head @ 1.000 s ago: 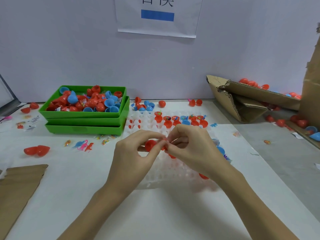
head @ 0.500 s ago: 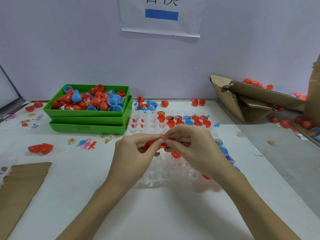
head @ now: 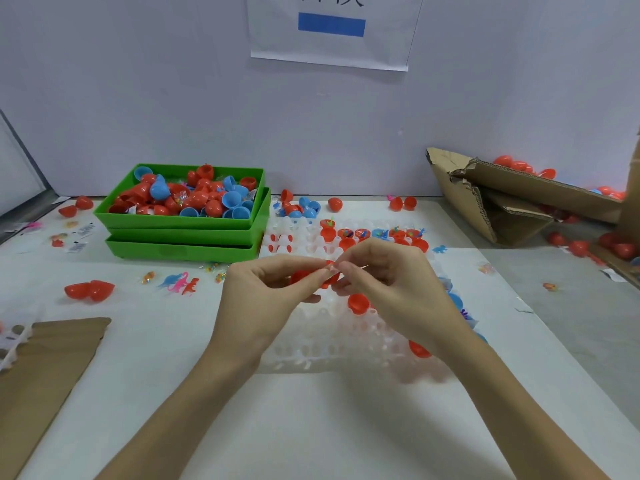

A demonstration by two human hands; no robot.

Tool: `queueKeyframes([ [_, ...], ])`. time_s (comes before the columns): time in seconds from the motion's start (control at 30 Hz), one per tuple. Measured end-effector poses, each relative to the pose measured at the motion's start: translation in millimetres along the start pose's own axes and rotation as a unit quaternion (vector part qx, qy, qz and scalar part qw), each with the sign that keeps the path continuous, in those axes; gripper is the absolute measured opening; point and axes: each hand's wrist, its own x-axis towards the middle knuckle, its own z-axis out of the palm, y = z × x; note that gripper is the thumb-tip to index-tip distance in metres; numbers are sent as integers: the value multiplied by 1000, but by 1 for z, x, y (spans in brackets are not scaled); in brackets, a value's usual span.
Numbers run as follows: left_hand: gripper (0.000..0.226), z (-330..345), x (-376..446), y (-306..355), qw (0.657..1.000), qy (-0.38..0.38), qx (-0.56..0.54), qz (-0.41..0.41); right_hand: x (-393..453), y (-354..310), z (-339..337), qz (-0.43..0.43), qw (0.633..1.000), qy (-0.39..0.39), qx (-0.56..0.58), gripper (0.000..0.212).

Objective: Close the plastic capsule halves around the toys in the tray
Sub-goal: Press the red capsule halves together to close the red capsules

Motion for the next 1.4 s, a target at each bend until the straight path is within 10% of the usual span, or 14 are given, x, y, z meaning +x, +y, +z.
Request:
queueKeyframes([
  [0.43,28,0,0,11,995,-59,-76,-33,2,-2,-1,30,998,16,46,15],
  [0.77,25,9,-6,-5,915,-2,279,292,2,1,3,72,994,47,63,8],
  [1.4,30,13,-8,-3,980,5,71,186,-8,-9,20,-52,993,105,24,15],
])
